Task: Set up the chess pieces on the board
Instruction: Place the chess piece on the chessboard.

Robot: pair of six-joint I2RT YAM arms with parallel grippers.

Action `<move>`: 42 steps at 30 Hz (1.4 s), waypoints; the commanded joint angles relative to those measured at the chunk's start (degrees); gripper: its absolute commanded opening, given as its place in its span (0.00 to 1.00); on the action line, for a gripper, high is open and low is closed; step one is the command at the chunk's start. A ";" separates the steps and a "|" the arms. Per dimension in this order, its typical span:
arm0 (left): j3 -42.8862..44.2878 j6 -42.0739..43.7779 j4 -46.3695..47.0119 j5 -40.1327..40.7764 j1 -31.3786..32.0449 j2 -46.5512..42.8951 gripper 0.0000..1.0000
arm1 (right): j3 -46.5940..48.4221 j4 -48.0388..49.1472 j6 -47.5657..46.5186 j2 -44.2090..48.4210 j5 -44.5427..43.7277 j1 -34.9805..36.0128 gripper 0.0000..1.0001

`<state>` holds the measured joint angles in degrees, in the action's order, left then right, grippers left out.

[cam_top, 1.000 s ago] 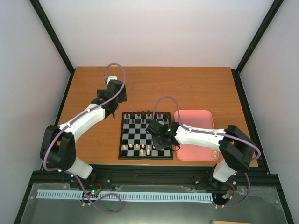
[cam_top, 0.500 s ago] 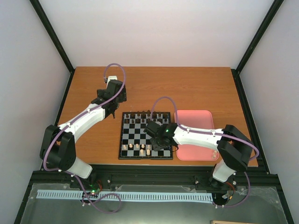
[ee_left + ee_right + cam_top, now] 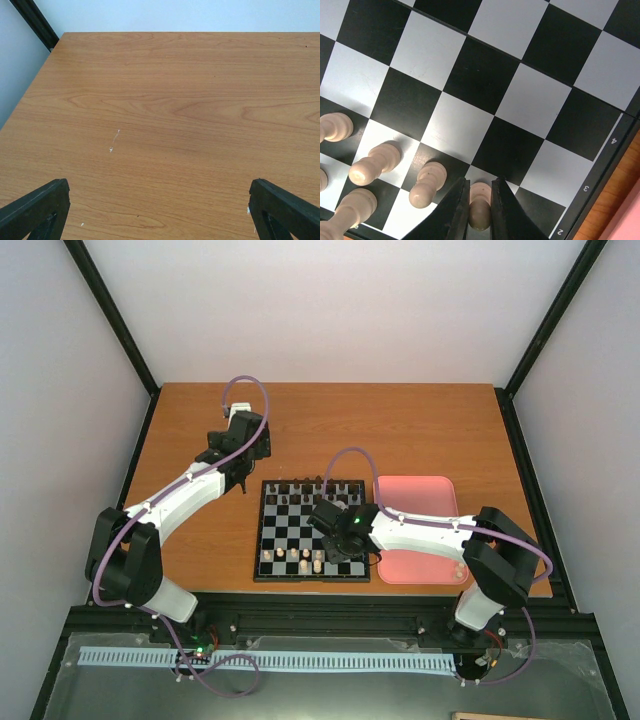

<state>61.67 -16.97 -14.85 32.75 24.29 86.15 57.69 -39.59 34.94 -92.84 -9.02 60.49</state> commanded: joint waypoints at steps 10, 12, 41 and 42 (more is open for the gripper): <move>2.23 -0.56 -0.08 -0.05 0.40 -0.20 1.00 | -1.21 0.15 0.79 1.35 -1.36 0.60 0.20; 2.23 -0.55 -0.09 -0.08 0.40 -0.23 1.00 | -1.27 0.01 0.91 1.66 -1.48 0.68 0.20; 2.18 -0.60 -0.14 -0.30 0.40 -0.52 1.00 | -4.07 -9.26 5.91 13.91 -15.21 -4.34 0.48; 2.14 -0.61 -0.13 -0.32 0.39 -0.54 1.00 | -5.86 -9.08 5.93 14.77 -14.97 -6.39 0.48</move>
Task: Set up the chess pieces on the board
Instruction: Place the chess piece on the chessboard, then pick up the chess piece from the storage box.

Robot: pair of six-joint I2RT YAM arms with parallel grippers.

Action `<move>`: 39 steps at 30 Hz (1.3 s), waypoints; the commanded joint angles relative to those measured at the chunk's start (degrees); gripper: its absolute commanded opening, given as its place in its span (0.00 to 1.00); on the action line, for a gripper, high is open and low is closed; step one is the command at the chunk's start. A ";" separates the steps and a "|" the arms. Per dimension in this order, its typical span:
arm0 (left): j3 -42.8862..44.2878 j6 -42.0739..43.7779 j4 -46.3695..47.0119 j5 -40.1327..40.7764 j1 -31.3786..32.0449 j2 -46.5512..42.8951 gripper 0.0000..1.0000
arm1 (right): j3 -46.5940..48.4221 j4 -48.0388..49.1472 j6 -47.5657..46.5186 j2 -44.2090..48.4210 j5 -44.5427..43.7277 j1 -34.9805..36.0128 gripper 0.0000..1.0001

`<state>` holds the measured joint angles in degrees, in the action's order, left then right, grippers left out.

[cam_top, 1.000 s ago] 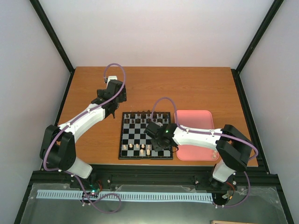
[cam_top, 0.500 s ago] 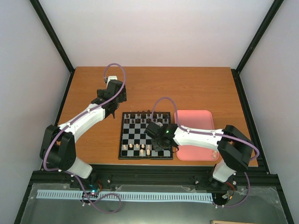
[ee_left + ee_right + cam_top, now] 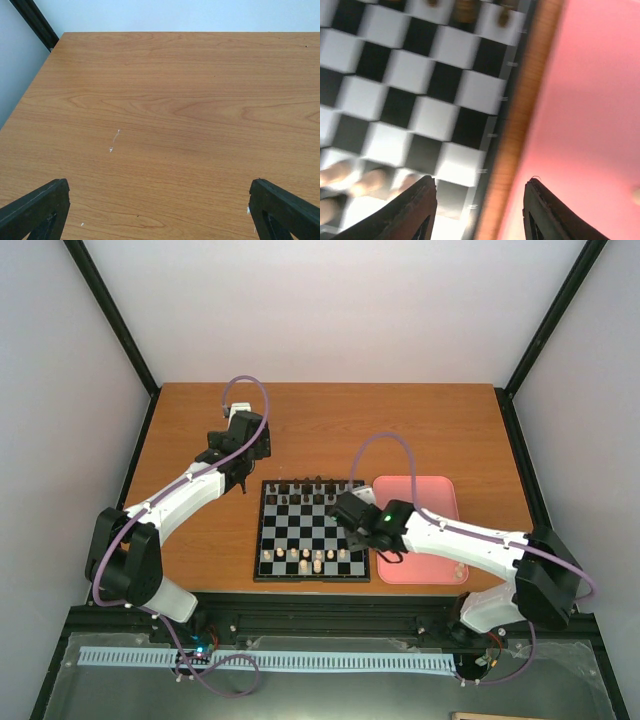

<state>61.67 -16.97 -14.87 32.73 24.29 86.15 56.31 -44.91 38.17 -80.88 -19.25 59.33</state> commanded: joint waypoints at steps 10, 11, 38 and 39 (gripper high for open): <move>2.23 -0.45 0.09 -0.75 0.40 -0.38 1.00 | -16.99 1.90 -0.66 11.19 -2.20 -24.23 0.47; 2.21 -0.46 0.11 -0.88 0.40 -0.34 1.00 | -17.29 2.70 -1.33 11.59 -1.63 -24.99 0.47; 2.59 -0.27 -0.03 0.18 0.40 0.51 1.00 | -18.89 6.49 -4.96 5.08 5.17 -34.83 0.36; 2.51 -0.21 -0.06 0.17 0.40 0.41 1.00 | -18.88 6.46 -4.87 4.96 4.84 -34.88 0.36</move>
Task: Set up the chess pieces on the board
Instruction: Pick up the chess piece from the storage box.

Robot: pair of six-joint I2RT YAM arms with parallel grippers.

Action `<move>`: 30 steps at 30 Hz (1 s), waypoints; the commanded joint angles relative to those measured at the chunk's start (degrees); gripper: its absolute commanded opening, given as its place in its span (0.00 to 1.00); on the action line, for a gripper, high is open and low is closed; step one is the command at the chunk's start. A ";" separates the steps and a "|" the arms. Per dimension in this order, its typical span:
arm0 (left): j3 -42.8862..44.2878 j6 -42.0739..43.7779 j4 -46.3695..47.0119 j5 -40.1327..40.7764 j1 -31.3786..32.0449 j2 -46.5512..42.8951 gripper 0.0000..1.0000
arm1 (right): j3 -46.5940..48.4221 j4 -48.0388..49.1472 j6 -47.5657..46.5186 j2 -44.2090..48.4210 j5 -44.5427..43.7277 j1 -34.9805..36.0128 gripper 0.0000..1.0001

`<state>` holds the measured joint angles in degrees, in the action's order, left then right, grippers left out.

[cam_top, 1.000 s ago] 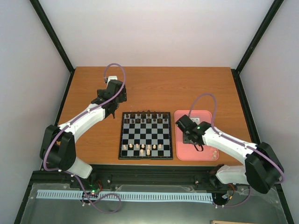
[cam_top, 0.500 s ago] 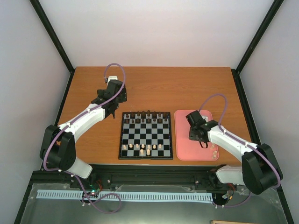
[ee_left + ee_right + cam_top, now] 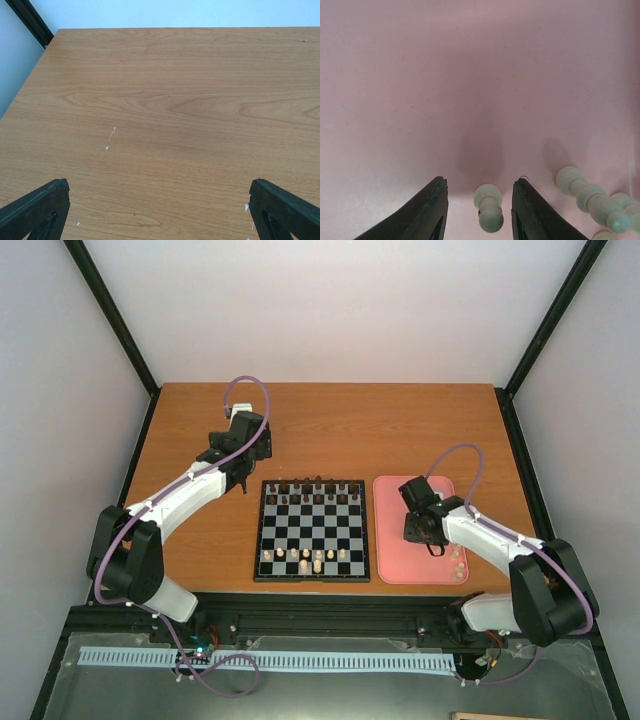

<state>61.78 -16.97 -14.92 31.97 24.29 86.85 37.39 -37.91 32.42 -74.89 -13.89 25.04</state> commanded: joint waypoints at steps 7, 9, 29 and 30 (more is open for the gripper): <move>2.47 -0.17 0.24 0.78 0.40 -0.16 1.00 | 0.40 -0.76 1.06 -2.11 -1.26 -0.66 0.31; 2.55 -0.14 0.20 0.81 0.40 0.02 1.00 | 0.41 -0.87 1.14 -2.11 -1.46 -0.65 0.28; 3.11 -0.21 -0.46 1.60 0.40 1.04 1.00 | 10.44 -5.32 2.05 1.59 5.34 13.72 0.03; 3.09 -0.25 -0.53 1.61 0.40 1.03 1.00 | 12.00 -5.41 2.64 0.20 5.31 16.66 0.03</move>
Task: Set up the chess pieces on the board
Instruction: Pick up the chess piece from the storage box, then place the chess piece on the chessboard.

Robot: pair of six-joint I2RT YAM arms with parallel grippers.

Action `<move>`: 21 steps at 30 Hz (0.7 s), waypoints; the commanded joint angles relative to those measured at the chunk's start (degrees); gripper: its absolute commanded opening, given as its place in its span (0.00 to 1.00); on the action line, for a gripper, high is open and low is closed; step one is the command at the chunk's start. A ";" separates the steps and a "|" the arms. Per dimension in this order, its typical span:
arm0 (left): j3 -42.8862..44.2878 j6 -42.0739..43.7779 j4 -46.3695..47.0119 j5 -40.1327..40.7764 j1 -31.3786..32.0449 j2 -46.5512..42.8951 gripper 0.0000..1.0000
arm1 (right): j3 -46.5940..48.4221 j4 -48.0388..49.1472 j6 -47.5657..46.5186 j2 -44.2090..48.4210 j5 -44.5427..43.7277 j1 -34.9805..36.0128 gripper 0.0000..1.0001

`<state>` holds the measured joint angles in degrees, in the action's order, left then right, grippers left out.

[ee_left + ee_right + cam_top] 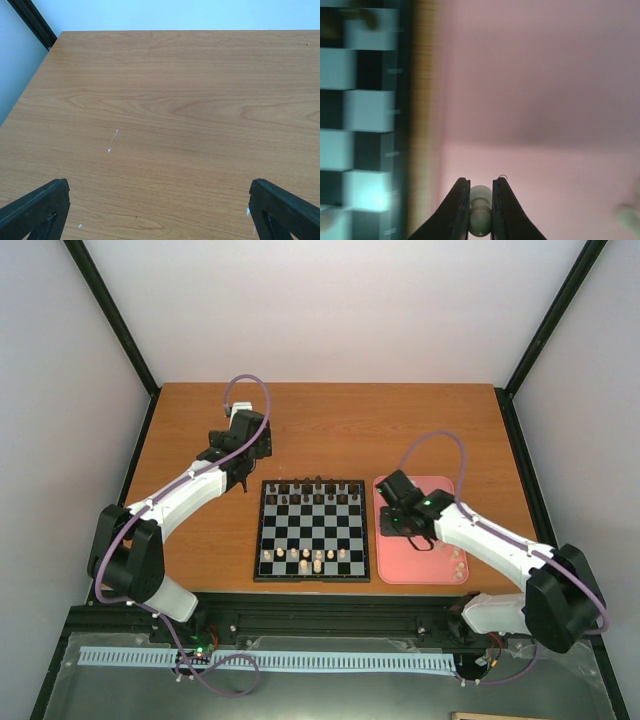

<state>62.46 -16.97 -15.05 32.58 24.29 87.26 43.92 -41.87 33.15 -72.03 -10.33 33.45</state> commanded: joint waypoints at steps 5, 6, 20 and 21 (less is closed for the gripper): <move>2.39 -0.28 -0.42 0.99 0.40 0.55 1.00 | 10.71 -1.27 3.74 -10.92 1.44 18.63 0.03; 2.33 -0.26 -0.41 1.06 0.40 0.54 1.00 | 11.24 -1.35 4.00 -12.27 1.33 20.42 0.03; 2.32 -0.43 -0.24 0.43 0.40 0.83 1.00 | 8.19 0.12 6.77 -14.10 1.15 24.01 0.03; 2.32 -0.43 -0.23 0.40 0.40 0.81 1.00 | 8.15 0.23 6.70 -14.34 1.11 24.03 0.03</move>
<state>62.48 -16.97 -15.07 32.82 24.29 87.61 52.88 -42.48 38.61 -86.89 -8.34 56.93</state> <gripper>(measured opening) 0.998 0.079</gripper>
